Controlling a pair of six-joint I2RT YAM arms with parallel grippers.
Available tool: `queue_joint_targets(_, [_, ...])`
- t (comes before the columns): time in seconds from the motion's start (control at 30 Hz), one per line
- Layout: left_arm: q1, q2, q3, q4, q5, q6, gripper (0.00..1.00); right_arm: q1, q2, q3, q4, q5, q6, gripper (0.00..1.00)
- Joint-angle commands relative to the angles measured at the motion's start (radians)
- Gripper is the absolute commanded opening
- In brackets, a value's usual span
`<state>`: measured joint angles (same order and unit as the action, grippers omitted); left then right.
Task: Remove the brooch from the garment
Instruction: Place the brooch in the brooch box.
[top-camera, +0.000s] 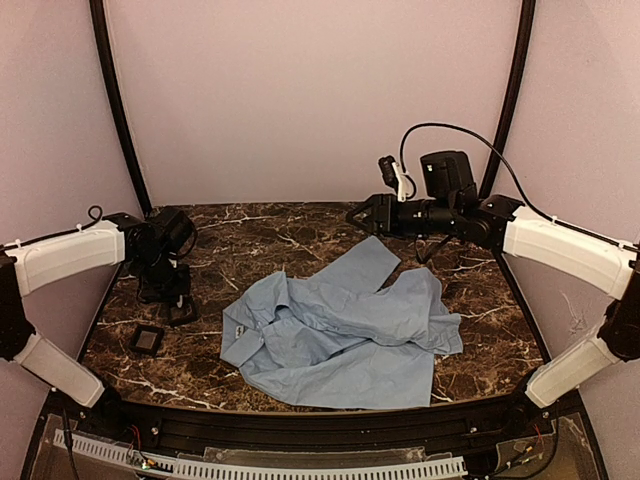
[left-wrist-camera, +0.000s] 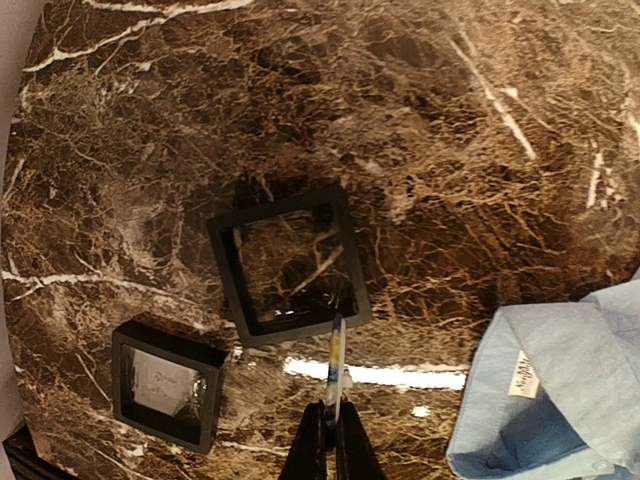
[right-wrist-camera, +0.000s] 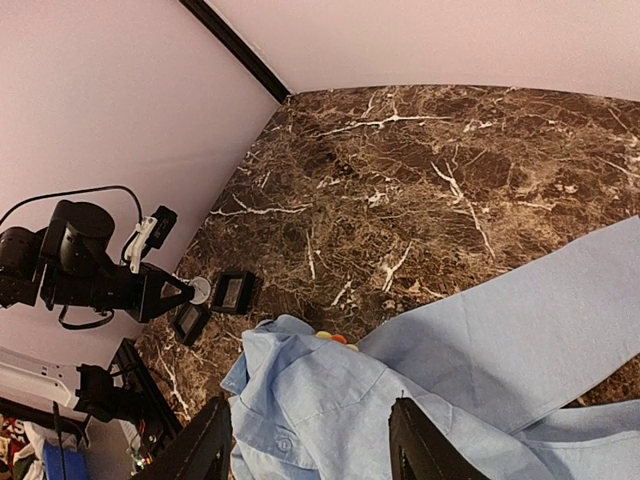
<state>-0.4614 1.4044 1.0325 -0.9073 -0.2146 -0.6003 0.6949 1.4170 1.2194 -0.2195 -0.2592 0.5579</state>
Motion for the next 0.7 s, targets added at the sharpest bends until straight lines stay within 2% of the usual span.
queue_joint_targets(0.0, [0.008, 0.04, 0.045, -0.066, -0.084, 0.028, 0.01, 0.006, -0.046, -0.038, 0.008, 0.035, 0.021, 0.53])
queue_joint_targets(0.67, [0.017, 0.226, 0.103, -0.087, -0.202, 0.032, 0.01, 0.006, -0.021, -0.021, 0.002, 0.023, 0.049, 0.54])
